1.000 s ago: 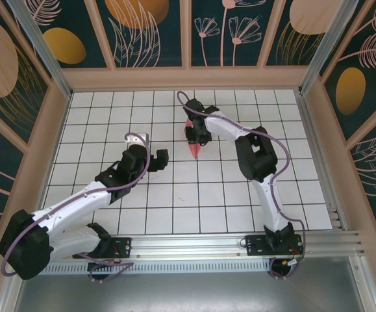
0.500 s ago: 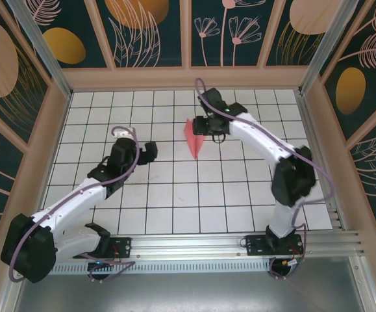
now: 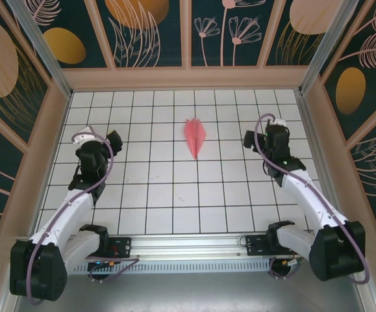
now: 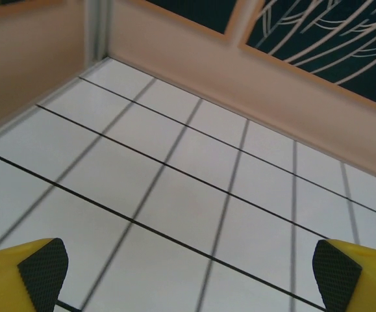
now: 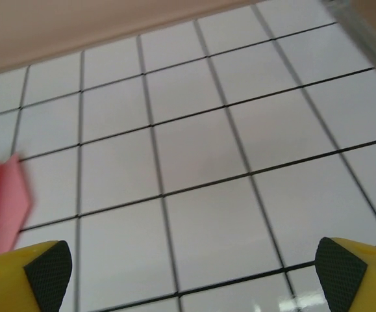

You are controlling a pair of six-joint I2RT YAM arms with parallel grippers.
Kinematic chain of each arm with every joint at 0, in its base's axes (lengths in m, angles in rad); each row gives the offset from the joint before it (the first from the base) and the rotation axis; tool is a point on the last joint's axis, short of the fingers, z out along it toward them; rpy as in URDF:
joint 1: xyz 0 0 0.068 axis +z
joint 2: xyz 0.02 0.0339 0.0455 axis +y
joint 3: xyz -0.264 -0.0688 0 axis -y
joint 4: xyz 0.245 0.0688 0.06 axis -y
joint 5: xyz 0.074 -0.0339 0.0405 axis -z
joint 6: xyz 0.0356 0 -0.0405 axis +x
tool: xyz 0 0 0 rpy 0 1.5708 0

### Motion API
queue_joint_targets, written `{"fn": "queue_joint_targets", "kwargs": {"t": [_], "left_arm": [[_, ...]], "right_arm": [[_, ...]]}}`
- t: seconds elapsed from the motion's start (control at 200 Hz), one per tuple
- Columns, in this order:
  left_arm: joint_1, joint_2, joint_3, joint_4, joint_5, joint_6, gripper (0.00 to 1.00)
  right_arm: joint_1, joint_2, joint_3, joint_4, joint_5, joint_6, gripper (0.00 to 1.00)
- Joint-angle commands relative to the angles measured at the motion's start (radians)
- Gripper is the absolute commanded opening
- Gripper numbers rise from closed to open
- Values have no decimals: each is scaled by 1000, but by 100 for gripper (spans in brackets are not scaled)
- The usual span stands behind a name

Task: Fold a paper plane with a square sheet of paper (fold left side to right side)
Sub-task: Reset both arms

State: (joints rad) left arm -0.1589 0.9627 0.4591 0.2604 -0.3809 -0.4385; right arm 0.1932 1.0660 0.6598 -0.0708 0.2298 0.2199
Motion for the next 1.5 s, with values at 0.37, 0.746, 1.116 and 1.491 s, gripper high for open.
{"fn": "queue_joint_targets", "kwargs": {"t": [0.37,0.746,1.116,1.491], "left_arm": [[28,235,-245,652,-152,335,99],[45,373,-272,921,110,464,99],[107,559,-256,1076,195,396,98],[139,561,-238,1049,200,360,98]], "right_arm": [[-253,280,-388,1010,-151,-139,99],[-225,473,-433,1327,-260,-213,99],[-227,474,-428,1316,-255,-209,99],[-228,475,-425,1313,-256,-209,99]]}}
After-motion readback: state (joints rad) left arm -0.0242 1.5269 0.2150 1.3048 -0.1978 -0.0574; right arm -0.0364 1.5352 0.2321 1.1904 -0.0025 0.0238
